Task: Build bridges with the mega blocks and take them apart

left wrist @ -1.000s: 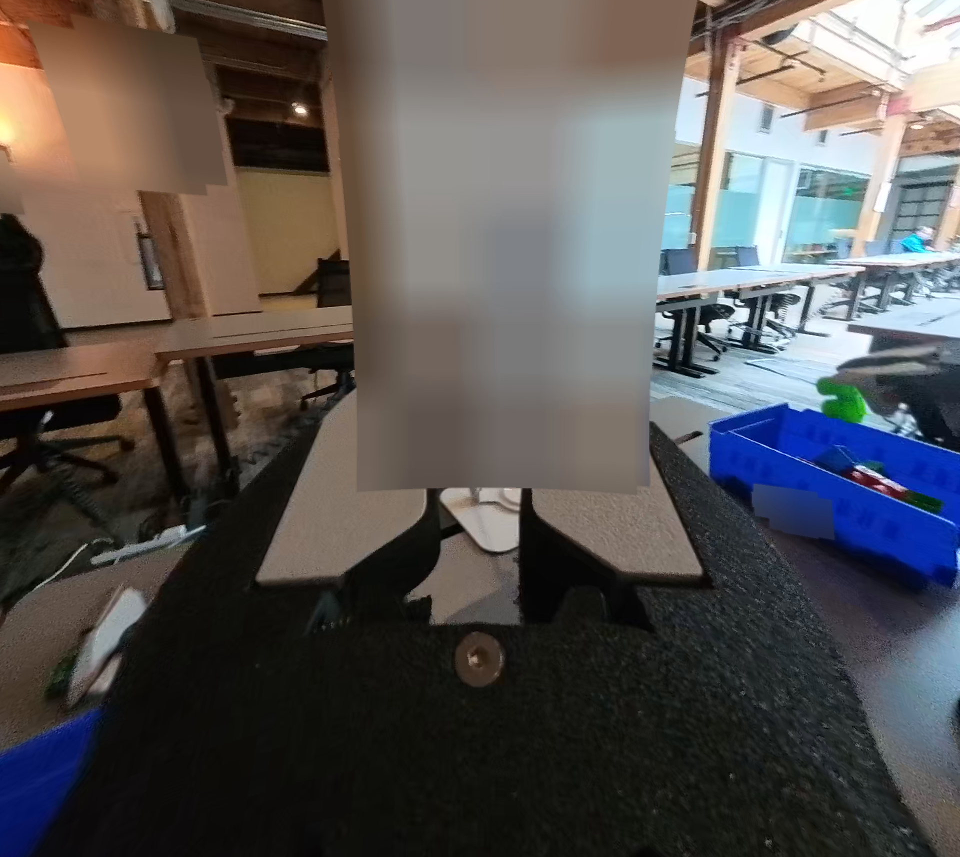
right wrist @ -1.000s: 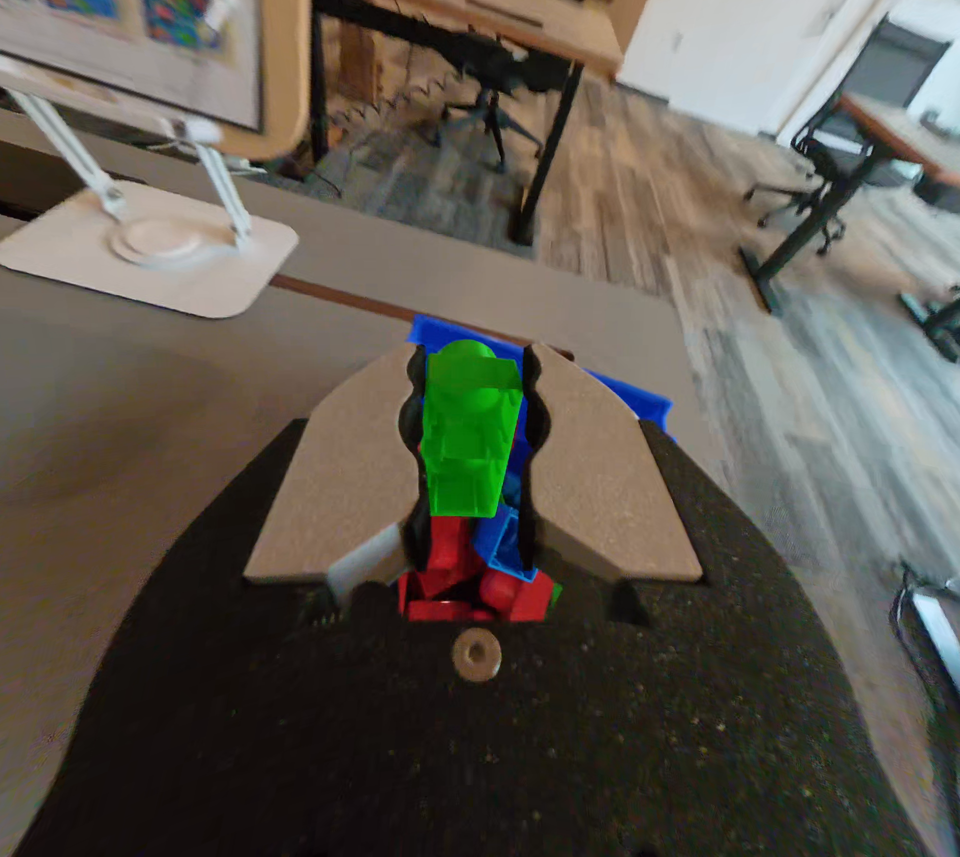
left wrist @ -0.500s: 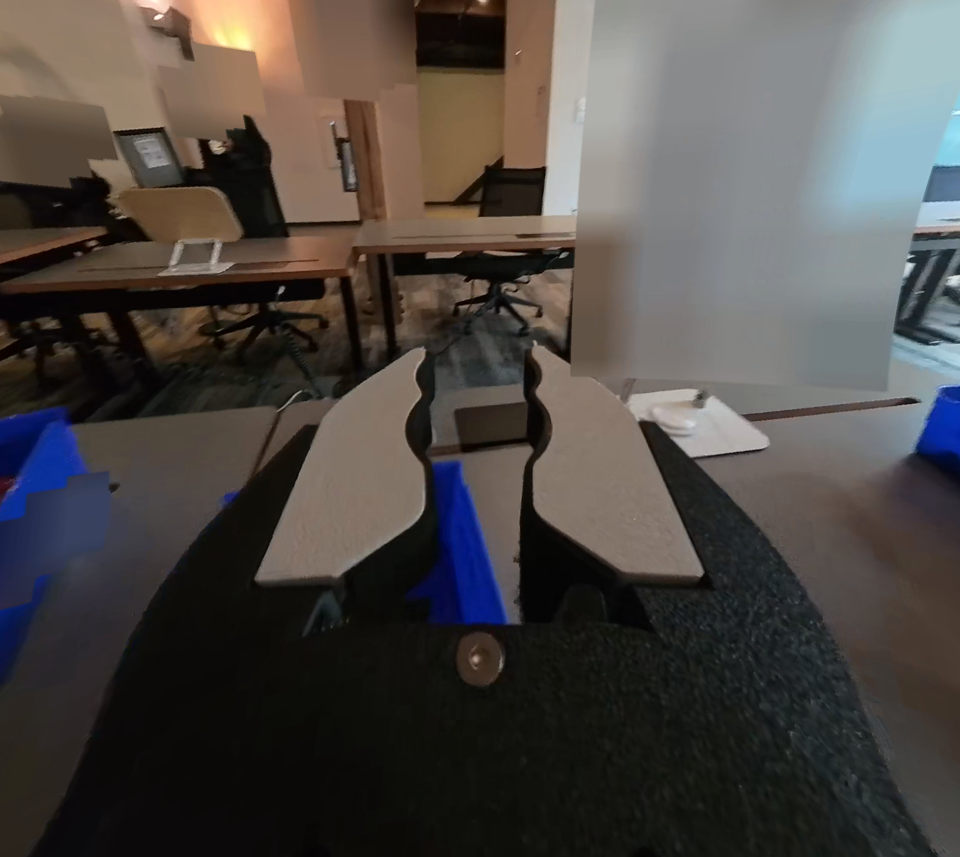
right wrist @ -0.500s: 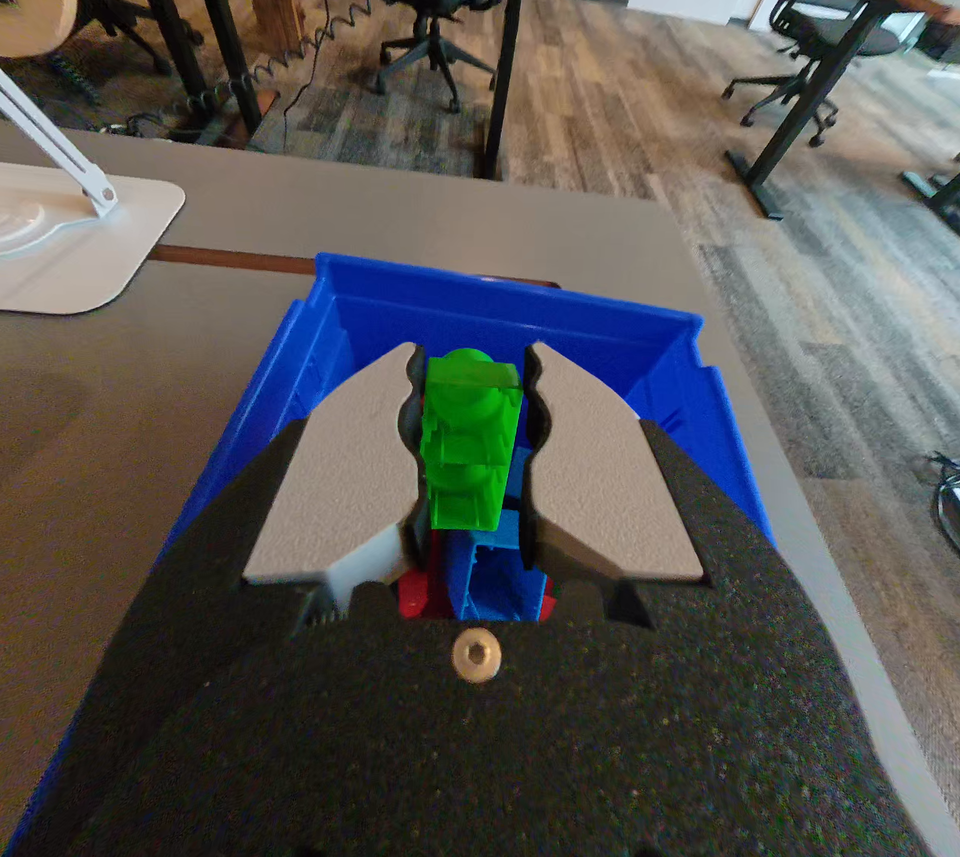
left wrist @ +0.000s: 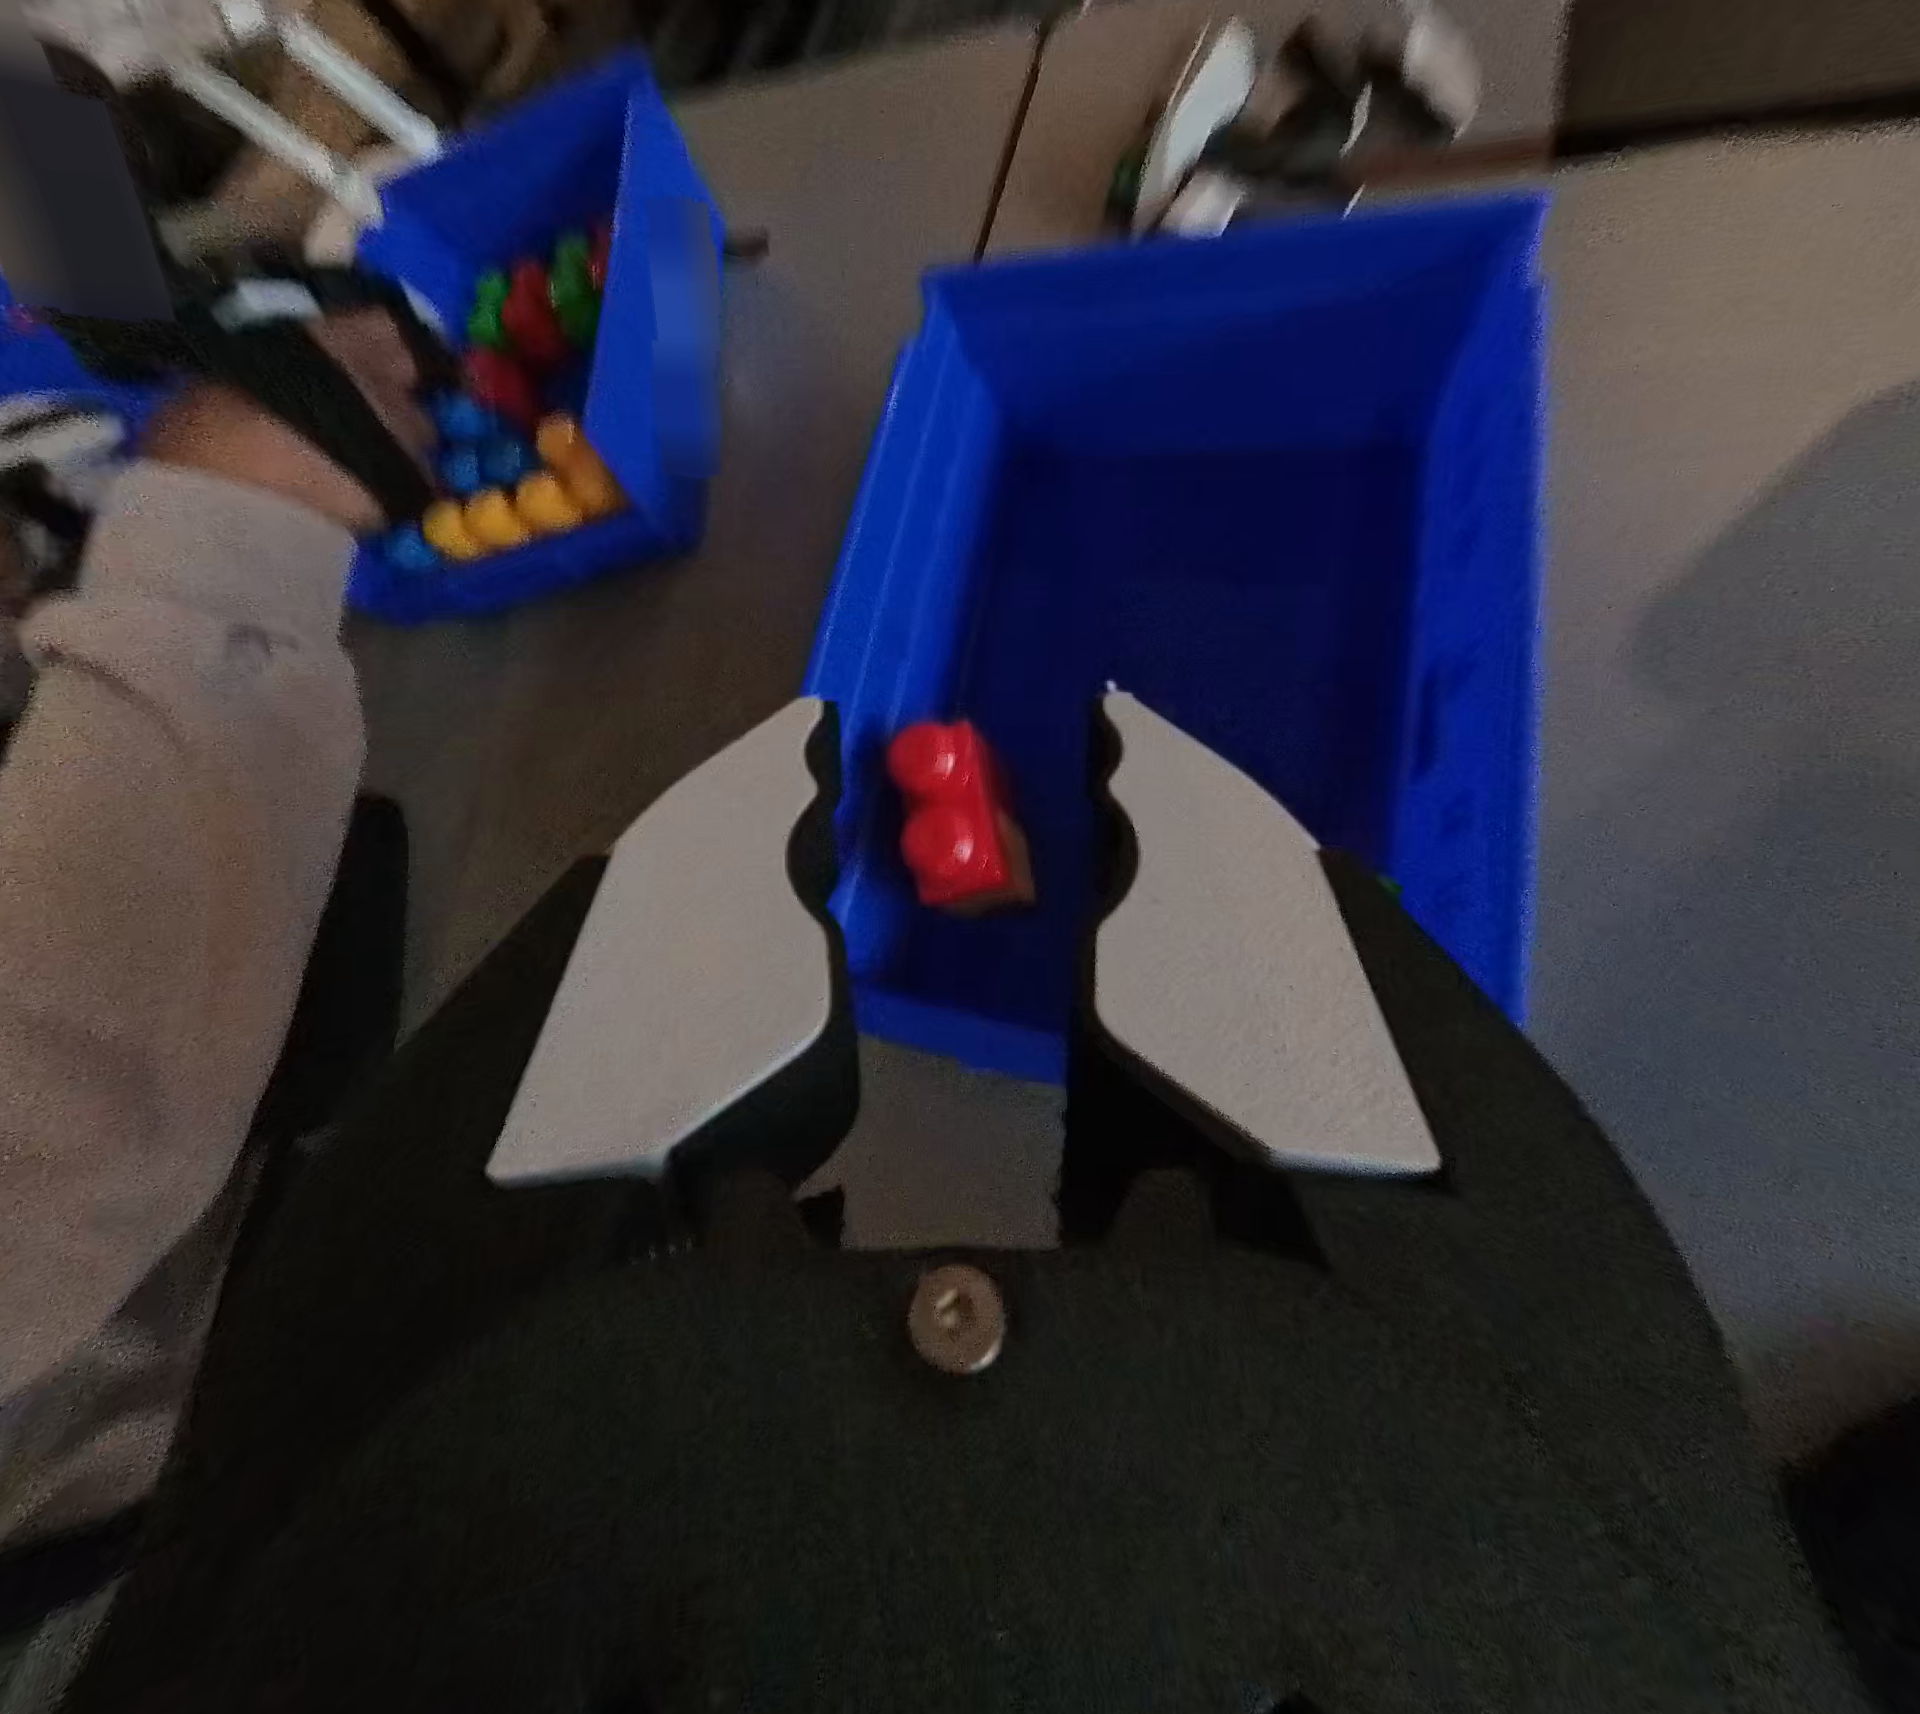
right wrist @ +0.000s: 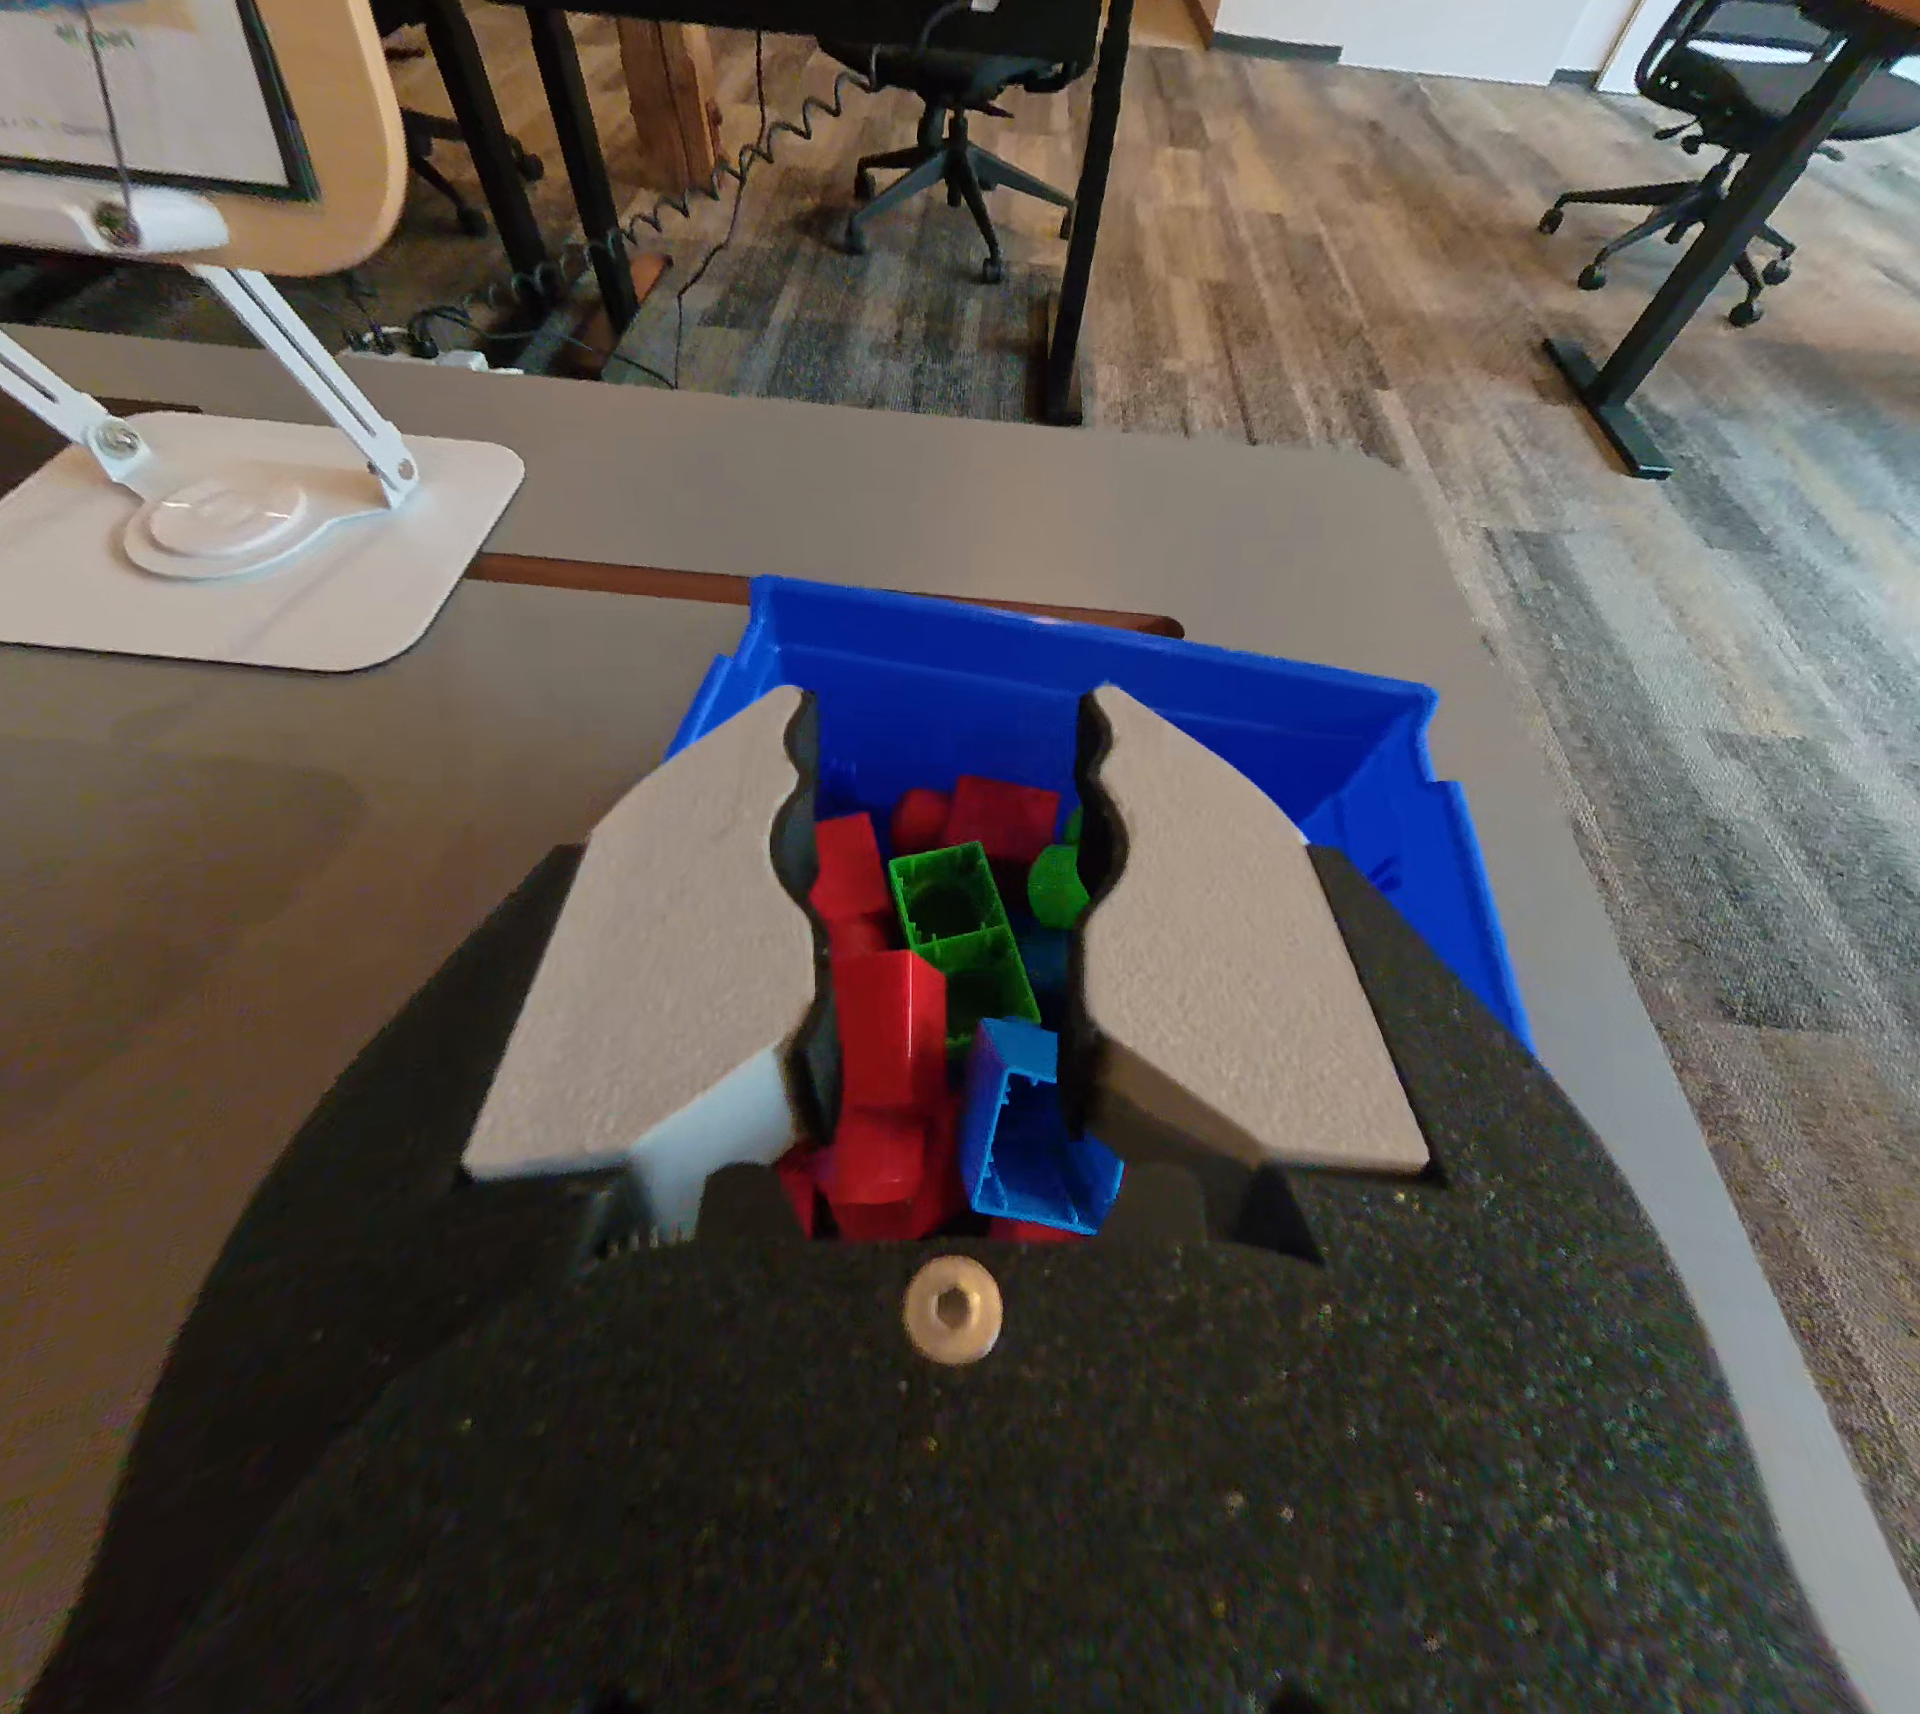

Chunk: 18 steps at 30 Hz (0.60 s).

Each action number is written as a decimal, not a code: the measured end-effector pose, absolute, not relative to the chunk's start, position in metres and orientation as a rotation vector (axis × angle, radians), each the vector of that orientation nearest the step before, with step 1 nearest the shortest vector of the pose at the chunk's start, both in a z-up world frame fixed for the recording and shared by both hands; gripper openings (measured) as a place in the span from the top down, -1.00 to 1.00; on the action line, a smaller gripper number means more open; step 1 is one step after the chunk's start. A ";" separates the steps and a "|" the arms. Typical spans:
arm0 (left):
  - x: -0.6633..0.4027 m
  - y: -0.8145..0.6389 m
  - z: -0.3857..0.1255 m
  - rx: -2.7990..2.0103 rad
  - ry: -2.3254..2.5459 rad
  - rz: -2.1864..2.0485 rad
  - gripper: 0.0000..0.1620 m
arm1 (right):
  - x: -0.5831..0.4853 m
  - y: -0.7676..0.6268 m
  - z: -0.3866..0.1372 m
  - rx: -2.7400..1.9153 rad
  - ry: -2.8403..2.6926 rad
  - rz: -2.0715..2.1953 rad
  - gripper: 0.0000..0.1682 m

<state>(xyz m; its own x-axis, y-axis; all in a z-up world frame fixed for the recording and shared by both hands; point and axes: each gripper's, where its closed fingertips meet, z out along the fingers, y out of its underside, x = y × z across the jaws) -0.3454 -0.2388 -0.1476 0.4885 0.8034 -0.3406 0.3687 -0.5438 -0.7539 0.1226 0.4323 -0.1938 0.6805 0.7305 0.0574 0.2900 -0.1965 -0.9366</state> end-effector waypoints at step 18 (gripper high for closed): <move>-0.396 -0.275 -0.283 -2.396 -1.446 0.601 0.38 | 0.126 0.425 -0.173 -1.712 -0.796 0.524 0.50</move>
